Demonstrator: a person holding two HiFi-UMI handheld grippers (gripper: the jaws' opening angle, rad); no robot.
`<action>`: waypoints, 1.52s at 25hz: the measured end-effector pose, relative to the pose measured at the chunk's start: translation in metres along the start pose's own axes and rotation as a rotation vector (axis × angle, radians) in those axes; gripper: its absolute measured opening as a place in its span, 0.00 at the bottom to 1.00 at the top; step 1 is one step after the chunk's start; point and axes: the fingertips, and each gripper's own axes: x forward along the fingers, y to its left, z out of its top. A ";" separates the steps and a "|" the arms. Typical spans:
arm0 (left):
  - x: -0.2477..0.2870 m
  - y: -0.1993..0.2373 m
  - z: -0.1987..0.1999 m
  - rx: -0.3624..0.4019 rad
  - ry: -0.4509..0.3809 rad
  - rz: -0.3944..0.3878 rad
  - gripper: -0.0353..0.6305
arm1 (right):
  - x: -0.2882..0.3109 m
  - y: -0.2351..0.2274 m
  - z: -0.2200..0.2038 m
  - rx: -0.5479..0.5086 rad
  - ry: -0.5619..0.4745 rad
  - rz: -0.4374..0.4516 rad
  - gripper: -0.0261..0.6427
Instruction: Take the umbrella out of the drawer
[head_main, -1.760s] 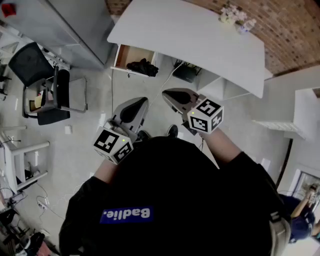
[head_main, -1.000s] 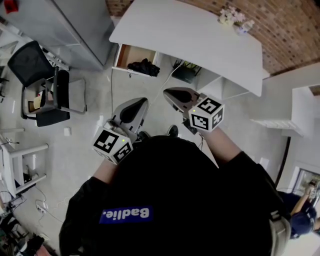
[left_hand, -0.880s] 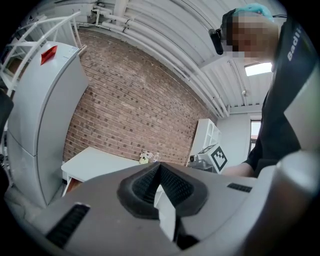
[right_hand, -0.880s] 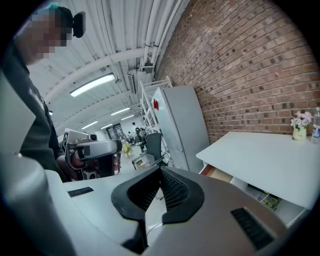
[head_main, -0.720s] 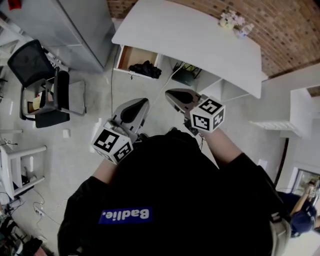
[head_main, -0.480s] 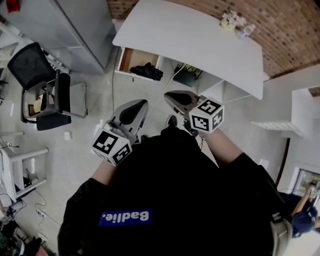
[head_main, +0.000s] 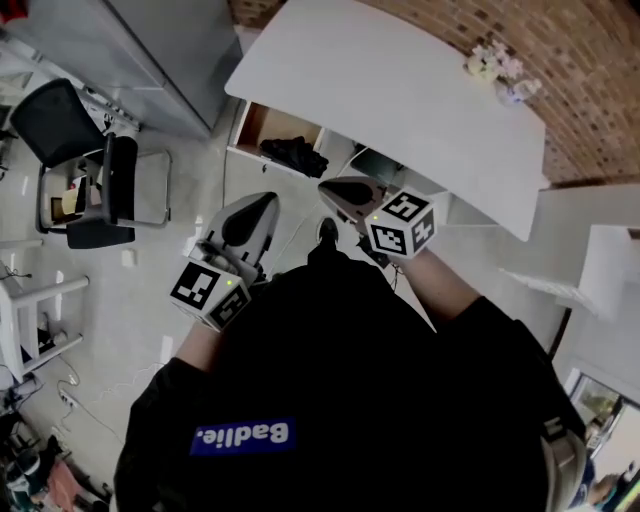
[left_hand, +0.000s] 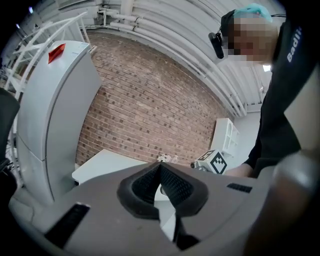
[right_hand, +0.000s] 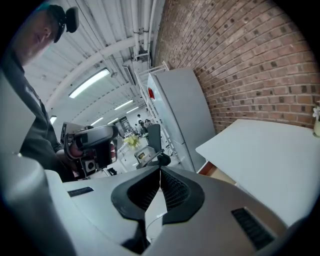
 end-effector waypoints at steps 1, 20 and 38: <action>0.009 0.007 0.002 -0.002 0.004 0.022 0.05 | 0.005 -0.012 0.004 -0.010 0.015 0.011 0.08; 0.045 0.113 0.005 -0.095 -0.034 0.225 0.05 | 0.135 -0.122 -0.022 -0.205 0.390 0.028 0.09; 0.001 0.185 -0.019 -0.173 -0.033 0.250 0.05 | 0.249 -0.200 -0.106 -0.254 0.665 -0.183 0.30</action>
